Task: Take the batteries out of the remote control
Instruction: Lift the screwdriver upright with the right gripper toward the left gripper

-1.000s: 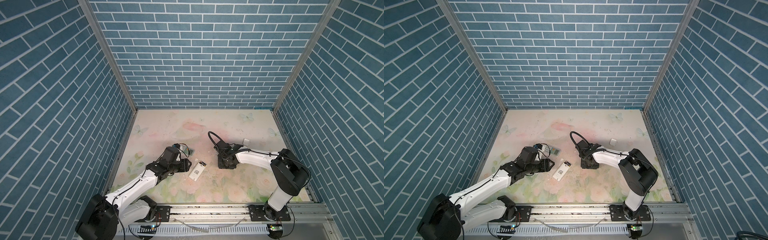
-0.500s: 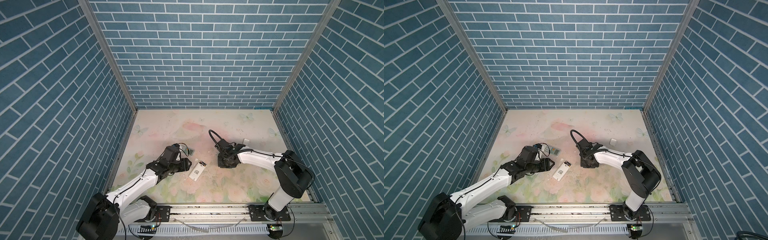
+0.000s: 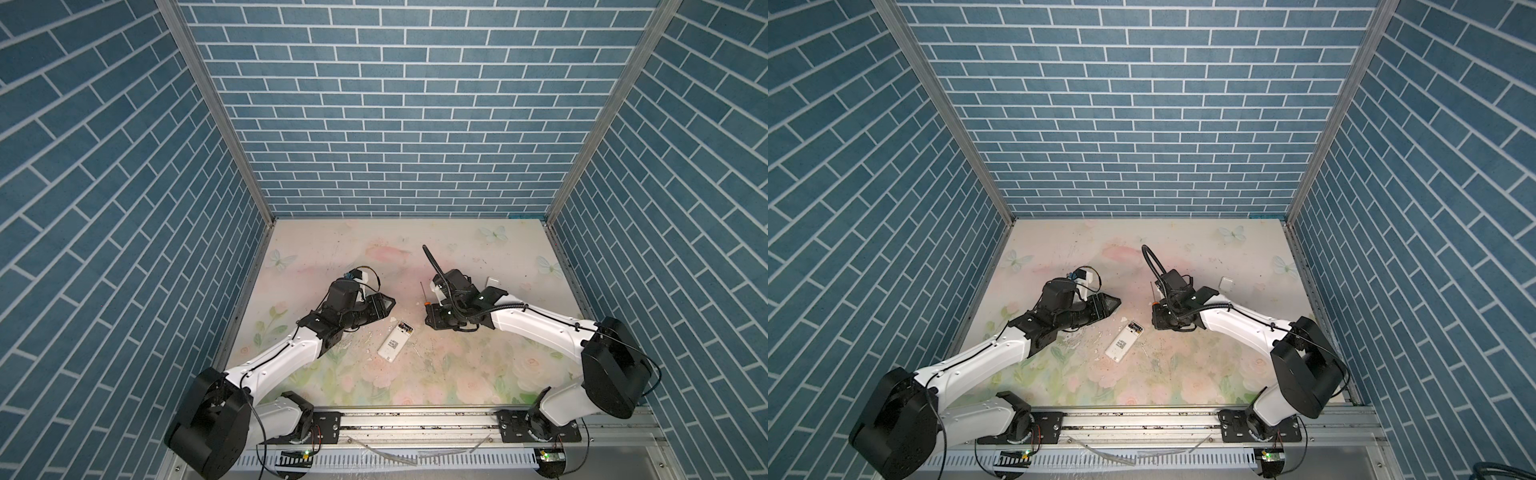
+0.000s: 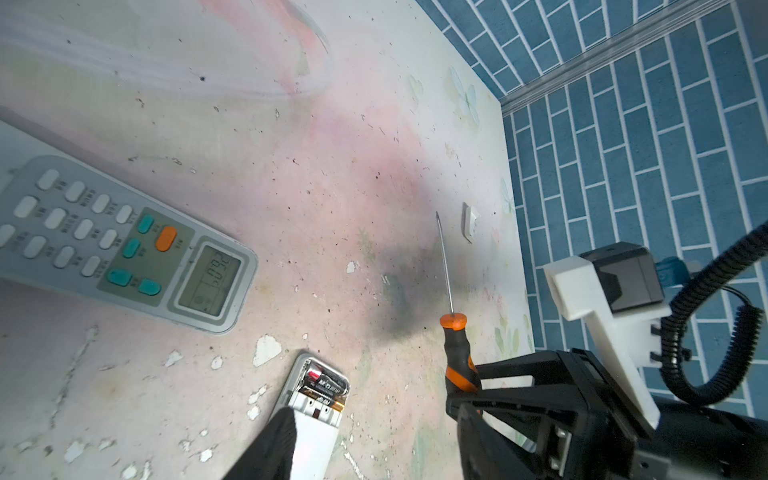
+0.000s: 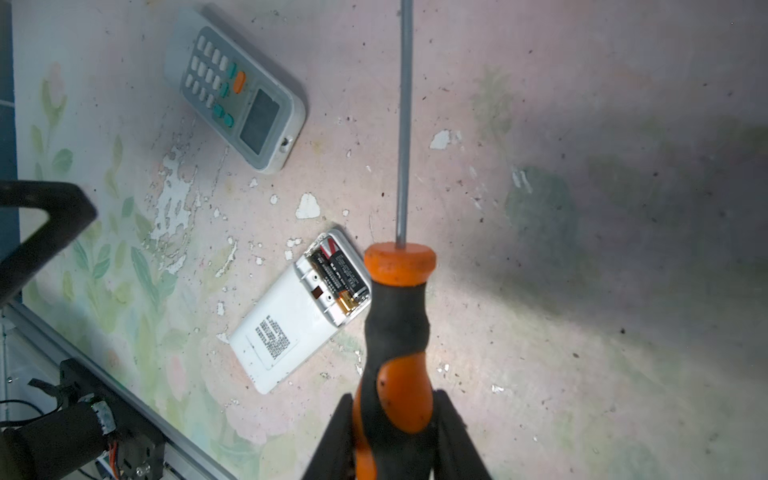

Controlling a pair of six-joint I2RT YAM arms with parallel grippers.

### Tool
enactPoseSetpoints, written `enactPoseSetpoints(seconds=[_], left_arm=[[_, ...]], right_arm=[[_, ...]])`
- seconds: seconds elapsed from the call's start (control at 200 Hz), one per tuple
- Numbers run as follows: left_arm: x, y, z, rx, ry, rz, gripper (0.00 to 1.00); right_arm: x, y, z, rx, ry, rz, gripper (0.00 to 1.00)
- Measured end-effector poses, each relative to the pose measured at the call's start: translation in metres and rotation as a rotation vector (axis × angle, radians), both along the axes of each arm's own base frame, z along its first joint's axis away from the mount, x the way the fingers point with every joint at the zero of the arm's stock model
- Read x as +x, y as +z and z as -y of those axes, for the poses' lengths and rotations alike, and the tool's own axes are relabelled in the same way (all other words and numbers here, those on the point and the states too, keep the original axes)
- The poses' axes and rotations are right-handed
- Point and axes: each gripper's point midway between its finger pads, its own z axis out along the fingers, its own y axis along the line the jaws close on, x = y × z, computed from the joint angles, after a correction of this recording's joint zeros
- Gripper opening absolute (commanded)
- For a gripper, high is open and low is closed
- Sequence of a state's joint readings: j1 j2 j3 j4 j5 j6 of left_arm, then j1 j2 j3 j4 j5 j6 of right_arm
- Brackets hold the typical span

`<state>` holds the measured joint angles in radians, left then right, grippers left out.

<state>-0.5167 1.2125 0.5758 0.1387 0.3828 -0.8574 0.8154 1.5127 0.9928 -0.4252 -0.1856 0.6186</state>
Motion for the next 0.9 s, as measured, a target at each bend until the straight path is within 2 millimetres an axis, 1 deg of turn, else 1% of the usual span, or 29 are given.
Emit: enactPoseSetpoints(seconds=[0.135,0.31,0.505,0.61,0.75,0.9], left_arm=[[0.002,-0.001,0.008,-0.063,-0.005,-0.009,0.6],[0.004,0.001,0.016,-0.124,-0.011,-0.01,0.59],[0.004,0.009,0.023,-0.168,-0.018,0.009,0.59],[0.002,0.013,0.021,-0.176,-0.017,0.024,0.59],[-0.005,0.021,0.014,-0.161,-0.011,0.051,0.58],[-0.011,0.027,0.004,-0.13,0.003,0.077,0.58]], right_arm=[[0.0,0.004,-0.008,0.002,0.032,0.009,0.0],[0.001,0.012,-0.025,0.014,0.08,0.032,0.0],[-0.001,0.018,-0.04,0.077,0.115,0.028,0.0],[0.001,0.029,-0.053,0.153,0.121,0.033,0.0],[0.006,0.04,-0.065,0.223,0.113,0.055,0.0],[0.007,0.039,-0.069,0.26,0.104,0.058,0.0]])
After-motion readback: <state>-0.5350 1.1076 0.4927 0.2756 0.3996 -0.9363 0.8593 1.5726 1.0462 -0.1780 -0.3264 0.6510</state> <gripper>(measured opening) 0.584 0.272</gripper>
